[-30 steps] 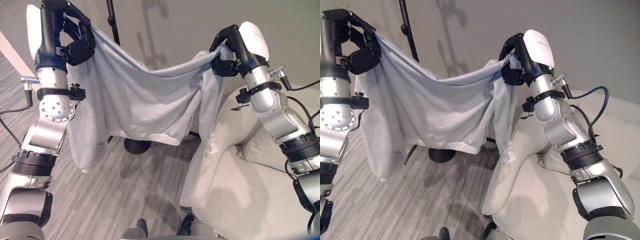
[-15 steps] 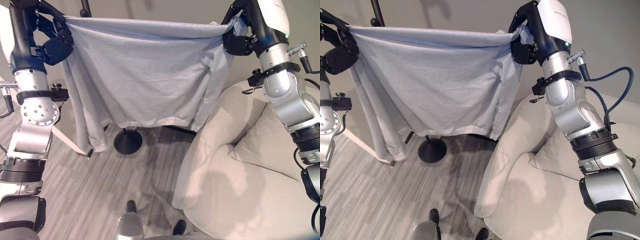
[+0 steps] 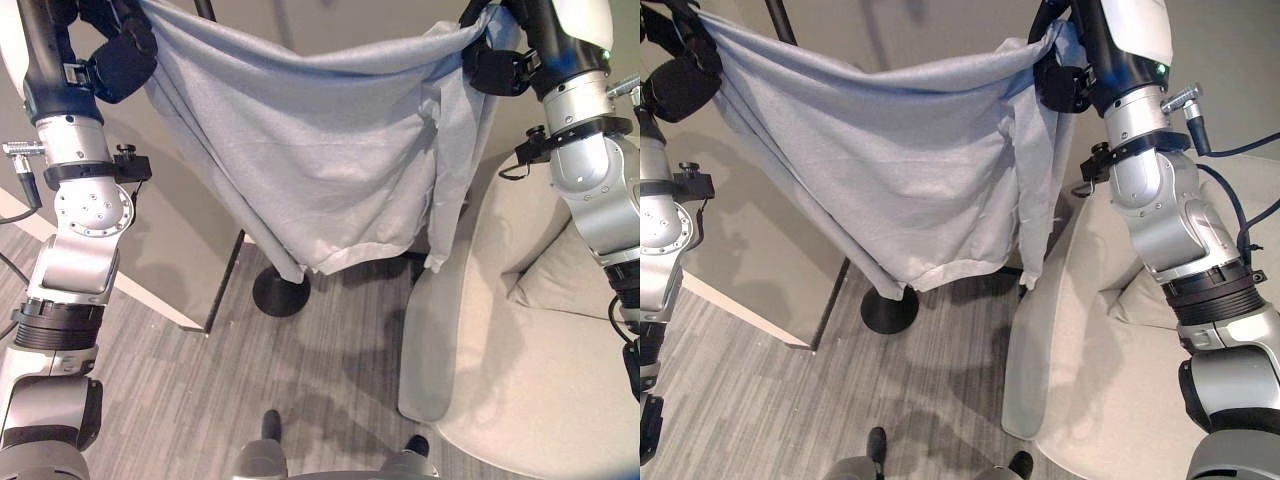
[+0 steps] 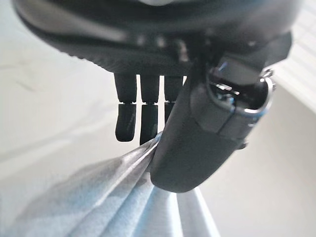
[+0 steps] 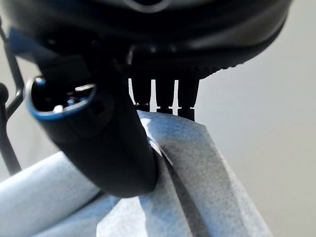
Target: Hang the clothes on the sofa on the clothes rack.
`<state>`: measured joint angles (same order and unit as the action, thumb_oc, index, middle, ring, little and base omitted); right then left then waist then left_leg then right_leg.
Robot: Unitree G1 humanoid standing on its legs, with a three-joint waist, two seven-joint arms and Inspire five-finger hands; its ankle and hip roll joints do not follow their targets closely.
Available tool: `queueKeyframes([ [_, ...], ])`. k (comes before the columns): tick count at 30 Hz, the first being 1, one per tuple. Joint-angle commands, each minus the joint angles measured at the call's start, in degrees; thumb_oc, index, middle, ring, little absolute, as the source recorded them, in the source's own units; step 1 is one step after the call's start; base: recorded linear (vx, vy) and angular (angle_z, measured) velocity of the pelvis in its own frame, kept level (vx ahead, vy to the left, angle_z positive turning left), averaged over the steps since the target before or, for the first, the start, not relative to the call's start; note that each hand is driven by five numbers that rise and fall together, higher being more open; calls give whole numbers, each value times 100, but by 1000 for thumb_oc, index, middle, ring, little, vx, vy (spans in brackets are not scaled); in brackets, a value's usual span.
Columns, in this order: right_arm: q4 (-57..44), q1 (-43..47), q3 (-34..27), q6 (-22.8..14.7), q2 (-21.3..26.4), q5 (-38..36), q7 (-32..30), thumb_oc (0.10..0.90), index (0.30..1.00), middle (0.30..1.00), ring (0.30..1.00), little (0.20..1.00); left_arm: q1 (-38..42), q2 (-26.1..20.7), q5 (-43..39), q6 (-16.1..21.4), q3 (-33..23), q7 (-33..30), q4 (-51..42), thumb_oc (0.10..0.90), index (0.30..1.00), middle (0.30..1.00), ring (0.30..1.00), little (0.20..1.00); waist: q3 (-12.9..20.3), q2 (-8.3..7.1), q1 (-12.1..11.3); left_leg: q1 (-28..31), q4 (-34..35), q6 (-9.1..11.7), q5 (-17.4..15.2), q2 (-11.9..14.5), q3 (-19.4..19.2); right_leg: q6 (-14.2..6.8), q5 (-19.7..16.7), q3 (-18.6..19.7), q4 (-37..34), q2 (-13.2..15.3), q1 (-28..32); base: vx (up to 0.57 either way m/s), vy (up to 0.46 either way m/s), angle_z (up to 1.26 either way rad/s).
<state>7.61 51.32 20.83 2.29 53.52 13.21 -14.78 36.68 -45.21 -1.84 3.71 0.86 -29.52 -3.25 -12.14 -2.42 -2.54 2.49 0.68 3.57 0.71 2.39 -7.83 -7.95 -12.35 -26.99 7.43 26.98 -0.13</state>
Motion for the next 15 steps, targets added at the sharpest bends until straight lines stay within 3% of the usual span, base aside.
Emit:
queueKeyframes([
  [1, -293, 697, -286, -124, 186, 185, -606, 400, 300, 300, 300, 300, 797, -246, 239, 524, -79, -280, -293, 400, 300, 300, 300, 300, 678, 236, -163, 167, 432, 76, -424, 15, -22, -8, 921, 186, 969, -516, -25, 23, 63, -22],
  [2, -406, 648, -334, -133, 123, 195, -617, 400, 300, 300, 300, 300, 803, -264, 246, 463, -83, -270, -215, 400, 300, 300, 300, 300, 666, 251, -163, 160, 432, 85, -411, 5, -50, 9, 1031, 158, 1016, -639, -111, 10, -65, -22],
  [3, -449, 654, -337, -153, 84, 248, -596, 400, 300, 300, 300, 300, 844, -294, 282, 447, -161, -345, -184, 400, 300, 300, 300, 300, 643, 226, -207, 121, 432, 140, -366, 33, -94, 88, 1339, 308, 601, -991, -223, 38, -119, -30],
  [5, -578, 433, -487, -109, 194, 308, -481, 400, 300, 300, 300, 300, 579, -394, 252, 449, -413, -256, -314, 400, 300, 300, 300, 300, 665, 109, -237, 91, 432, 148, -376, -15, -30, 80, 1426, 666, -183, -1356, -43, 56, -171, -25],
  [6, -637, 408, -483, -109, 184, 316, -429, 400, 300, 300, 300, 300, 477, -393, 160, 486, -484, -265, -364, 400, 300, 300, 300, 300, 658, 86, -235, 76, 432, 150, -313, -19, -12, 50, 1289, 838, -281, -1436, -90, 27, -134, -18],
  [9, -470, 542, -353, -189, 45, 145, -407, 400, 300, 300, 300, 300, 261, -380, 114, 510, -652, -187, -338, 400, 300, 300, 300, 300, 816, 19, -322, 64, 432, 191, -270, 24, -113, -52, 973, 724, -1116, -1573, 242, 63, -112, -4],
  [15, -428, 272, -469, -168, 7, 188, -257, 400, 300, 300, 300, 300, -212, -374, 142, 409, -848, 62, -225, 400, 300, 300, 300, 300, 1014, -27, -402, 178, 432, 293, -273, 174, -188, -90, 1052, 457, -1243, -1643, 565, 75, -90, -1],
])
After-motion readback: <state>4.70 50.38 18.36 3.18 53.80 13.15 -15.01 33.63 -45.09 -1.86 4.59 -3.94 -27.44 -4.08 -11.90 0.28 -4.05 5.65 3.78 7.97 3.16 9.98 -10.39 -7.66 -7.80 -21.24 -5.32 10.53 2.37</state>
